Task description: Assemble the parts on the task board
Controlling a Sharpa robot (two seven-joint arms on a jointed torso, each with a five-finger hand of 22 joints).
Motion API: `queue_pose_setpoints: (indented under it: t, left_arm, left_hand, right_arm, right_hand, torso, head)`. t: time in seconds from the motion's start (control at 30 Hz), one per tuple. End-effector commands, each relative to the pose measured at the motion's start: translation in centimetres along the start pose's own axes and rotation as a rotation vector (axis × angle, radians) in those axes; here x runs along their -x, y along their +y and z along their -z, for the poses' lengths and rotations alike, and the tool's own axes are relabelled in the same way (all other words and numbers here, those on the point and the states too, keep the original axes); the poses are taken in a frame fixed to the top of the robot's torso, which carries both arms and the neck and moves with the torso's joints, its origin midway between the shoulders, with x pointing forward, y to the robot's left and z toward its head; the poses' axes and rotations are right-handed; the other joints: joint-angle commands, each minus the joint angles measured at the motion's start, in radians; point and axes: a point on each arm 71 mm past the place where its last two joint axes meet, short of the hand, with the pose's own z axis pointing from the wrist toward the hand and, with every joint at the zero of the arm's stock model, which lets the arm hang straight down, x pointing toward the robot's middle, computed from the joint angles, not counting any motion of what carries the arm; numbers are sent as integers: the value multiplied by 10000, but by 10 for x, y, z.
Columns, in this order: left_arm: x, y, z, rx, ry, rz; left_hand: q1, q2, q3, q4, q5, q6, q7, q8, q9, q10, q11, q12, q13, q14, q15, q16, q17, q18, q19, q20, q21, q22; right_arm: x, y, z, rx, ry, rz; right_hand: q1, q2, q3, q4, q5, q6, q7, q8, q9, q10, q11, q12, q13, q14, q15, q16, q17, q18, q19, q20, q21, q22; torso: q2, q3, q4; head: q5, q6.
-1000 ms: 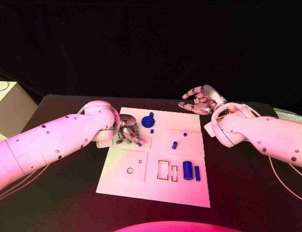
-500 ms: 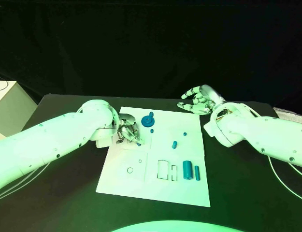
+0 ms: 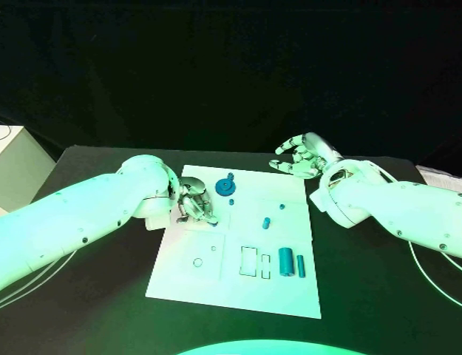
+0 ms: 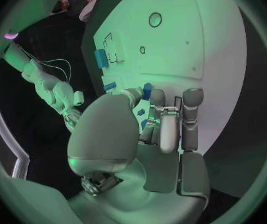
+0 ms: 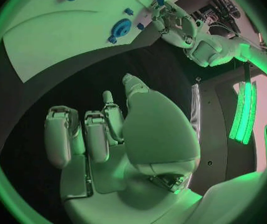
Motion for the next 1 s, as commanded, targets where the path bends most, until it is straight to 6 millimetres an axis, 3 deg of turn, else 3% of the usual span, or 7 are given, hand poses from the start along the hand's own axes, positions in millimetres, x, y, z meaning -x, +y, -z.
queue_pose_setpoints:
  t: [0.03,0.23,0.27,0.3,0.43,0.57,1.0]
  left_arm:
    - [0,-2,0,-189,-68,400]
    - [4,0,2,-184,-495,668]
    - [5,1,2,-182,-613,740]
    - [5,1,2,-181,-708,796]
    - [8,2,4,-194,-1111,1019]
    - [10,3,5,-216,-1414,1099]
    - [10,-2,8,-239,-1879,621]
  left_hand:
    - [-318,-327,1946,-1471,32,-3,-65,295,962,175,0,128,121,194,-34,69,429,-100,121,-12,109,144]
    - [-961,-691,2986,-1852,123,140,-144,451,1385,612,-87,433,532,416,-113,222,842,-177,409,-72,420,600]
    - [-1103,-767,3133,-1924,354,189,-161,480,1461,701,-111,490,608,457,-132,250,919,-193,480,-94,488,703]
    - [-1289,-877,3224,-1989,984,253,-188,529,1548,823,-132,574,724,508,-158,287,1022,-210,555,-119,556,804]
    - [-1770,-1075,3556,-2345,1867,471,-296,629,1800,1208,-244,808,1099,703,-263,438,1453,-283,842,-216,812,1222]
    - [-2086,-1145,3706,-2559,2333,610,-361,648,1945,1422,-310,905,1269,797,-324,513,1676,-318,973,-276,928,1410]
    - [-2383,-1201,3790,-2721,2668,797,-457,673,2086,1726,-398,1067,1534,910,-402,610,1963,-371,1170,-345,1080,1695]
  right_arm:
    - [-1,1,1,261,25,274]
    - [-2,0,1,249,32,294]
    - [-2,0,2,243,33,296]
    - [-2,-1,2,235,32,295]
    - [-2,-2,2,191,33,276]
    - [-2,-3,3,162,35,263]
    - [-1,-4,3,91,17,228]
  right_hand:
    - [-119,-17,23,19,64,-32,-6,-7,-11,-52,-14,23,536,889,62,-15,2071,65,498,71,-30,1511]
    - [-119,-17,23,19,64,-32,-6,-7,-11,-52,-14,23,536,889,62,-15,2071,65,498,71,-30,1511]
    - [-119,-17,23,19,64,-32,-6,-7,-11,-52,-14,23,536,889,62,-15,2071,65,498,71,-30,1511]
    - [-119,-17,23,19,64,-32,-6,-7,-11,-52,-14,23,536,889,62,-15,2071,65,498,71,-30,1511]
    - [-119,-17,23,19,64,-32,-6,-7,-11,-52,-14,23,536,889,62,-15,2071,65,498,71,-30,1511]
    - [-119,-17,23,19,64,-32,-6,-7,-11,-52,-14,23,536,889,62,-15,2071,65,498,71,-30,1511]
    - [-159,-8,36,25,137,-35,-6,-6,-15,-45,-16,31,538,884,60,-26,2053,66,497,69,-38,1507]
  torso:
    - [-3,-1,0]
    - [3,-10,-2]
    - [-3,-10,-1]
    - [-4,-6,6]
    - [0,-5,23]
    - [12,-1,22]
    - [40,-5,18]
  head:
    - [-18,39]
    - [-26,111]
    - [-15,102]
    - [-16,107]
    - [-20,109]
    - [-28,121]
    - [-11,24]
